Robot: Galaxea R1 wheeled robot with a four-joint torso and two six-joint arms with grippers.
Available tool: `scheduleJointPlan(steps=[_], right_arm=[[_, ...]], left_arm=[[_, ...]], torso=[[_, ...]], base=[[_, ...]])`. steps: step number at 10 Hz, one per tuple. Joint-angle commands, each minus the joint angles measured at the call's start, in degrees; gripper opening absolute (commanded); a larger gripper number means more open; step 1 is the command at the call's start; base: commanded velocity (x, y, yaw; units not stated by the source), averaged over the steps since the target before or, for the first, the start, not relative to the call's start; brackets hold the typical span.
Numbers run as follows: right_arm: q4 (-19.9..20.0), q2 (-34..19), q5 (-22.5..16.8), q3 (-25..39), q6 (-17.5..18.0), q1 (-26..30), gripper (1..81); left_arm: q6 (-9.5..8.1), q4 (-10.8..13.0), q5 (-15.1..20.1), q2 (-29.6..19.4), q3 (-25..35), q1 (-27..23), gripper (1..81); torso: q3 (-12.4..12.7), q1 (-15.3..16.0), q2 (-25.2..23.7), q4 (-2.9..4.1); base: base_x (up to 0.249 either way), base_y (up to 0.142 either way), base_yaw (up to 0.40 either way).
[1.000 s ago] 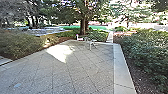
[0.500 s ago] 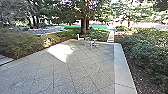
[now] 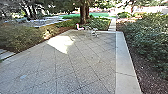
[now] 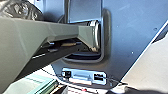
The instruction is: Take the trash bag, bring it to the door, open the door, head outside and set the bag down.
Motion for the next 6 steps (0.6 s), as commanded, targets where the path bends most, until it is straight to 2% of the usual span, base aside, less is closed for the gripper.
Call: scheduleJointPlan(steps=[1, 2, 3, 5, 6], right_arm=[[-0.6, 0.9, -4.0, 1.2, -0.5, 1.1, 81.1], [-0.6, 0.9, -4.0, 1.2, -0.5, 1.1, 81.1], [-0.6, 0.9, -4.0, 1.2, -0.5, 1.2, 81.1], [-0.6, 0.9, -4.0, 1.2, -0.5, 1.1, 81.1], [-0.5, 0.9, -4.0, 1.2, -0.5, 1.3, 81.1]], left_arm=[[0.23, -5.1, 10.3, -4.1, 0.8, -11.1, 1.0], [0.23, -6.3, 12.5, -4.3, 0.2, -14.0, 1.0], [0.23, -7.2, 14.7, -4.3, -0.6, -16.3, 1.0], [0.05, -7.9, 16.2, -3.6, -2.8, -20.5, 1.0], [-0.56, -8.5, 18.8, -2.7, -5.4, -22.7, 1.0]], torso=[[-5.1, 0.0, 0.0, 0.00], [-6.3, 0.0, 0.0, 0.00], [-4.8, 0.1, 0.0, 0.00], [-5.2, 0.1, 0.1, 0.00], [-5.4, 0.1, 0.1, 0.00]], base=[[0.000, 0.000, 0.000], [0.000, 0.000, 0.000], [0.000, 0.000, 0.000], [0.000, 0.000, 0.000], [0.000, 0.000, 0.000]])
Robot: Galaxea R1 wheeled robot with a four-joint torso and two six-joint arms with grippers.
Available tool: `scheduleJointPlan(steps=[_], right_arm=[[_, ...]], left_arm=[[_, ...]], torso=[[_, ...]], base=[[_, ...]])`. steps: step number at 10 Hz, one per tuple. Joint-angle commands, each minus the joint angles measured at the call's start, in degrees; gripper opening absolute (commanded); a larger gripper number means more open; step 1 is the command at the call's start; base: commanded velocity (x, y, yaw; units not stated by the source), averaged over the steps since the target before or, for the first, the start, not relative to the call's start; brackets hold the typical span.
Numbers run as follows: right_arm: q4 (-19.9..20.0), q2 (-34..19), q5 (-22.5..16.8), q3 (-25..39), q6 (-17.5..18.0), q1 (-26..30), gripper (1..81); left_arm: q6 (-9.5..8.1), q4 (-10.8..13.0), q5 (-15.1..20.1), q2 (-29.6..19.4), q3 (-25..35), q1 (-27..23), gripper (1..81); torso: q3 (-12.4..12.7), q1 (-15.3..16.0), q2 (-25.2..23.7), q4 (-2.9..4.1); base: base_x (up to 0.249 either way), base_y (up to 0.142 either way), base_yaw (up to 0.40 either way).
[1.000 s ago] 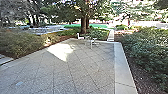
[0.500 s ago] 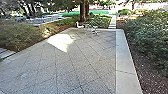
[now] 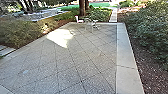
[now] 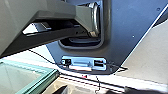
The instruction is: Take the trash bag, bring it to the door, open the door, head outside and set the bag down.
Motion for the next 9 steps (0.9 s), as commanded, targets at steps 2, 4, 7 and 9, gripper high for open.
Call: scheduleJointPlan(steps=[2, 4, 7, 9], right_arm=[[-0.4, 1.1, -4.2, 1.2, -0.4, 0.5, 81.1], [-0.5, 1.0, -4.2, 1.2, -0.4, 0.3, 81.1], [-0.5, 1.2, -4.1, 1.1, -0.3, 0.3, 81.1], [-0.4, 1.1, -4.1, 1.1, -0.3, 0.3, 81.1]], left_arm=[[-0.63, -4.3, 14.5, 1.1, -11.6, -12.4, 1.0], [-0.71, -4.5, 17.8, 3.7, -17.1, -16.4, 1.0], [-0.88, -7.6, 23.9, 4.4, -20.5, -23.1, 1.0], [-2.38, -7.7, 25.2, 4.5, -20.8, -27.3, 1.0]], torso=[[0.0, 0.0, 0.0, 0.00], [0.0, 0.0, 0.0, 0.00], [-5.4, 0.0, 0.0, 0.00], [-8.9, 0.0, 0.0, 0.00]], base=[[0.000, 0.000, 0.000], [0.000, 0.000, 0.000], [0.000, 0.000, 0.000], [0.000, 0.000, 0.000]])
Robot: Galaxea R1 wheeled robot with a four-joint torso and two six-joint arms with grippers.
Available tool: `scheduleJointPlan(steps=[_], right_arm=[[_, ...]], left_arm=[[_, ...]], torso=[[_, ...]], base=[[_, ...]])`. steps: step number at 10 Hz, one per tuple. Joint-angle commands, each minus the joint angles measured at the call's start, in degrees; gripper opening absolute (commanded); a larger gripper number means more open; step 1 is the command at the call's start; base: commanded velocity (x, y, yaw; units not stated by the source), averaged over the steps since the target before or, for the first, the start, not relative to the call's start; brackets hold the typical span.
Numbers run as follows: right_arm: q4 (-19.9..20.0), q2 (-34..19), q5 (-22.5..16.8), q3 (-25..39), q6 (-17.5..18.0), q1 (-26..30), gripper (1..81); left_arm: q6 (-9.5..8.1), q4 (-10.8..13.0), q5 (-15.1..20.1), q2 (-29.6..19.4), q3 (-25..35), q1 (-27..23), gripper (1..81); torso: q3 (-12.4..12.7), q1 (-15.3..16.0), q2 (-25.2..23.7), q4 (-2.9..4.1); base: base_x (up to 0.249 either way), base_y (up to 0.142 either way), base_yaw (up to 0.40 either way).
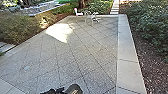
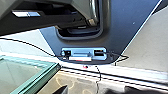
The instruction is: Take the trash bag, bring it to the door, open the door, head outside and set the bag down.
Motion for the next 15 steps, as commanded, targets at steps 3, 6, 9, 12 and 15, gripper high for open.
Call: scheduleJointPlan(steps=[3, 6, 9, 12, 15], right_arm=[[-0.6, 1.2, -4.7, 1.2, -0.5, -0.4, 81.1], [-0.2, 1.2, -4.7, 1.2, -0.4, -0.4, 81.1], [0.1, 1.3, -4.4, 1.2, -0.3, -0.5, 81.1], [0.1, 1.2, -3.9, 1.0, -0.3, -0.6, 81.1], [0.1, 1.4, -3.9, 0.7, 0.2, -0.1, 81.1]], left_arm=[[-2.87, -2.2, 8.7, -1.3, -2.0, -11.3, 1.0], [-2.87, -2.9, 10.8, -2.1, -2.0, -11.3, 81.1], [-2.52, -2.2, 10.4, -1.6, -2.0, -5.7, 81.1], [2.93, 1.0, 4.2, 1.3, -2.5, 6.6, 81.1], [10.10, 3.6, 2.2, 3.5, -2.5, 17.7, 81.1]], torso=[[-1.5, 0.0, 0.0, 0.00], [-1.9, 0.0, 0.0, 0.00], [3.5, 0.0, 0.1, 0.00], [6.8, 0.1, 0.1, 0.00], [11.0, 0.0, 0.1, -4.66]], base=[[0.000, 0.000, 0.000], [0.000, 0.000, 0.000], [0.000, 0.000, 0.000], [0.000, 0.000, 0.000], [0.000, 0.000, 0.000]])
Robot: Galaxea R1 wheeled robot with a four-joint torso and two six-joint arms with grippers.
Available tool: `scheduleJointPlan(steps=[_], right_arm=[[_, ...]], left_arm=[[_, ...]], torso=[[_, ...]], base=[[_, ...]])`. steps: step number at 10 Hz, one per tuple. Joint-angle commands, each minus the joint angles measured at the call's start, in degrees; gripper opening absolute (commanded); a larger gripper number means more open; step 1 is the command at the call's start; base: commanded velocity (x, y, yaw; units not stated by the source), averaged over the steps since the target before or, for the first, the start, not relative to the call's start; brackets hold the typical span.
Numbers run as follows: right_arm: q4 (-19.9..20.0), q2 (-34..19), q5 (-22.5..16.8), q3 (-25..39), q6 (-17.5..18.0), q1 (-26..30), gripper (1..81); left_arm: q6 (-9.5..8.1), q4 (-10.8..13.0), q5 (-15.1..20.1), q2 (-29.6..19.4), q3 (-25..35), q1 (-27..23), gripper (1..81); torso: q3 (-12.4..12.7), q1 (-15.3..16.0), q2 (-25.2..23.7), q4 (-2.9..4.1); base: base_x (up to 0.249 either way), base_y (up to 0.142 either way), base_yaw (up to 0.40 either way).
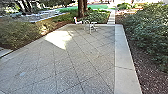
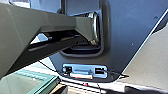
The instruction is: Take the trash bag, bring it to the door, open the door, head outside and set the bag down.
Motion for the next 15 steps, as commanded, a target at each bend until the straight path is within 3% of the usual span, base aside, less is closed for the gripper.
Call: scheduleJointPlan(steps=[1, 2, 3, 4, 5, 6, 7, 8, 10, 11, 12, 13, 15], right_arm=[[-0.1, 1.2, -4.0, 0.9, 0.3, 0.6, 81.1], [0.0, 1.2, -4.0, 0.9, 0.3, 0.7, 81.1], [-0.1, 1.2, -4.0, 0.9, 0.3, 0.8, 81.1], [0.0, 1.2, -4.0, 0.9, 0.4, 0.8, 81.1], [-0.1, 1.2, -4.0, 0.9, 0.4, 0.8, 81.1], [-0.1, 1.2, -4.0, 0.9, 0.4, 0.8, 81.1], [-0.1, 1.2, -4.0, 0.9, 0.4, 0.8, 81.1], [-0.1, 1.2, -4.0, 0.9, 0.4, 0.8, 81.1], [-0.1, 1.3, -4.0, 0.9, 0.4, 0.8, 81.1], [-0.1, 1.3, -4.0, 0.9, 0.4, 0.8, 81.1], [-0.1, 1.4, -4.0, 0.9, 0.4, 0.9, 81.1], [-0.1, 1.5, -4.0, 0.9, 0.4, 1.0, 81.1], [-0.4, 1.7, -4.0, 0.9, 0.4, 0.9, 81.1]], left_arm=[[10.05, 2.9, -0.7, 2.5, -0.5, 6.3, 81.1], [12.74, 3.3, -3.0, 3.1, -0.9, 9.4, 81.1], [14.71, 3.2, -4.2, 3.5, -1.1, 12.3, 81.1], [16.02, 3.2, -4.7, 3.8, -1.1, 14.6, 81.1], [17.70, 3.2, -4.8, 4.2, -1.1, 16.1, 81.1], [18.67, 3.2, -6.1, 4.6, -1.1, 17.7, 81.1], [18.76, 3.6, -8.5, 5.3, -1.1, 19.4, 81.1], [18.76, 3.9, -11.5, 6.1, -1.1, 21.2, 81.1], [18.67, 4.0, -18.4, 7.6, -1.1, 23.7, 81.1], [18.76, 4.1, -18.7, 8.0, -1.1, 24.1, 81.1], [18.76, 4.1, -18.7, 8.1, -1.1, 24.3, 81.1], [18.76, 4.0, -18.7, 8.0, -1.1, 24.5, 81.1], [18.67, 3.9, -20.8, 8.4, -1.8, 25.4, 81.1]], torso=[[4.3, 0.0, 0.0, -3.87], [10.4, 0.0, 0.0, -9.21], [7.2, 0.0, 0.0, -6.36], [9.6, 0.0, 0.0, -8.38], [11.0, -0.1, -0.1, -9.64], [8.2, -0.1, -0.1, -7.04], [9.3, -0.1, -0.1, -8.18], [9.7, -0.1, -0.1, -8.61], [9.8, -0.1, -0.2, -8.70], [9.9, -0.1, -0.2, -10.01], [12.6, -0.1, -0.2, -13.02], [9.9, -0.1, -0.2, -9.31], [10.8, -0.1, -0.2, -11.17]], base=[[0.000, 0.000, 0.000], [0.000, 0.000, 0.000], [0.000, 0.000, 0.000], [0.000, 0.000, 0.000], [0.000, 0.000, 0.000], [0.000, 0.000, 0.000], [0.000, 0.000, 0.000], [0.000, 0.000, 0.000], [0.000, 0.000, 0.000], [0.000, 0.000, 0.000], [0.000, 0.000, 0.000], [0.000, 0.000, 0.000], [0.000, 0.000, 0.000]])
